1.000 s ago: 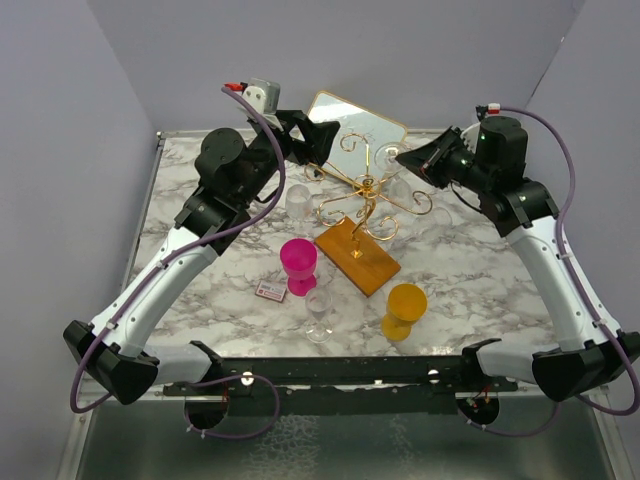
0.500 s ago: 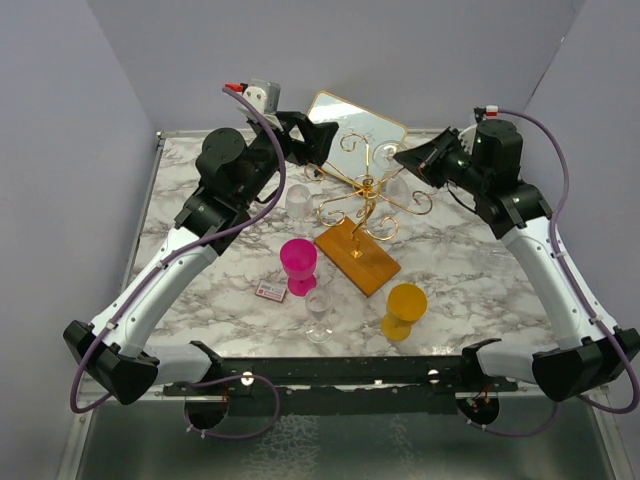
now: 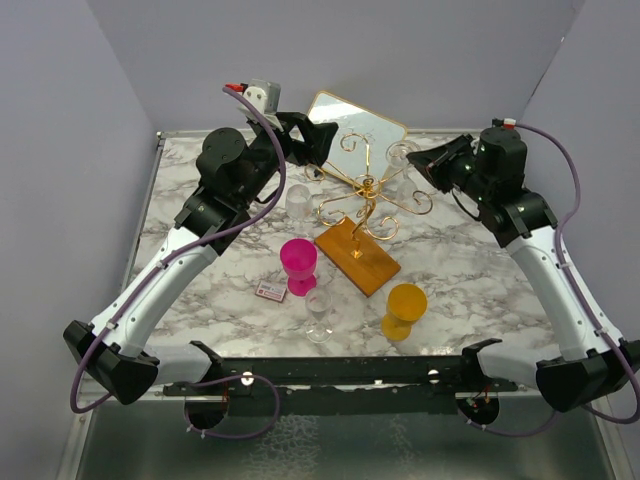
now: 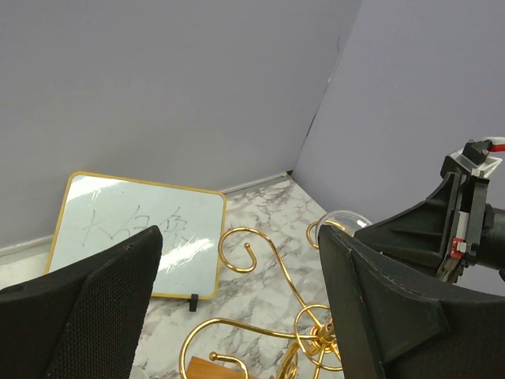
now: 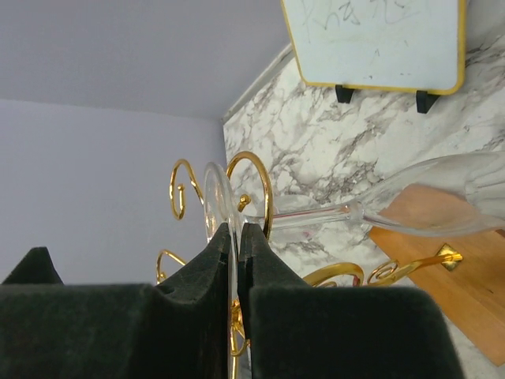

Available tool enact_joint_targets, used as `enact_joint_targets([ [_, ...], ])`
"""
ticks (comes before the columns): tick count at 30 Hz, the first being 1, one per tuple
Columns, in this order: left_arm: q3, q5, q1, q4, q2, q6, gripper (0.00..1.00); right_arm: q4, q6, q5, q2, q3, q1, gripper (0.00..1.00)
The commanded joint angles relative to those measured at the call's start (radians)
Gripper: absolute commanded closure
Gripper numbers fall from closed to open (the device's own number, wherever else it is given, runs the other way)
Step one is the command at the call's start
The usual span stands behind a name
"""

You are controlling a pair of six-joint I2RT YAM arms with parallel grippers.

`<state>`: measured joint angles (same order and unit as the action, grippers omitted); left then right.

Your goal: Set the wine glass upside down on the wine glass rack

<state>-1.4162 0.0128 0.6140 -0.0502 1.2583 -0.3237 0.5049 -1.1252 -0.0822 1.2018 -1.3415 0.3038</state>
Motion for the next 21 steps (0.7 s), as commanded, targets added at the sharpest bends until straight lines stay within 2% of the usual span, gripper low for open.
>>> enact_joint_targets([
  [1,-0.022,0.009,-0.010,-0.002,-0.007,0.004,0.17,-0.019,-0.026,0.137,-0.028,-0.025,-0.005,0.99],
  [16,-0.030,0.005,-0.015,0.015,-0.013,0.005,0.17,-0.158,0.031,0.107,0.046,-0.074,-0.005,0.99],
  [21,-0.029,0.007,-0.017,0.016,-0.017,0.006,0.17,-0.148,0.062,0.015,0.097,-0.114,-0.005,0.99],
])
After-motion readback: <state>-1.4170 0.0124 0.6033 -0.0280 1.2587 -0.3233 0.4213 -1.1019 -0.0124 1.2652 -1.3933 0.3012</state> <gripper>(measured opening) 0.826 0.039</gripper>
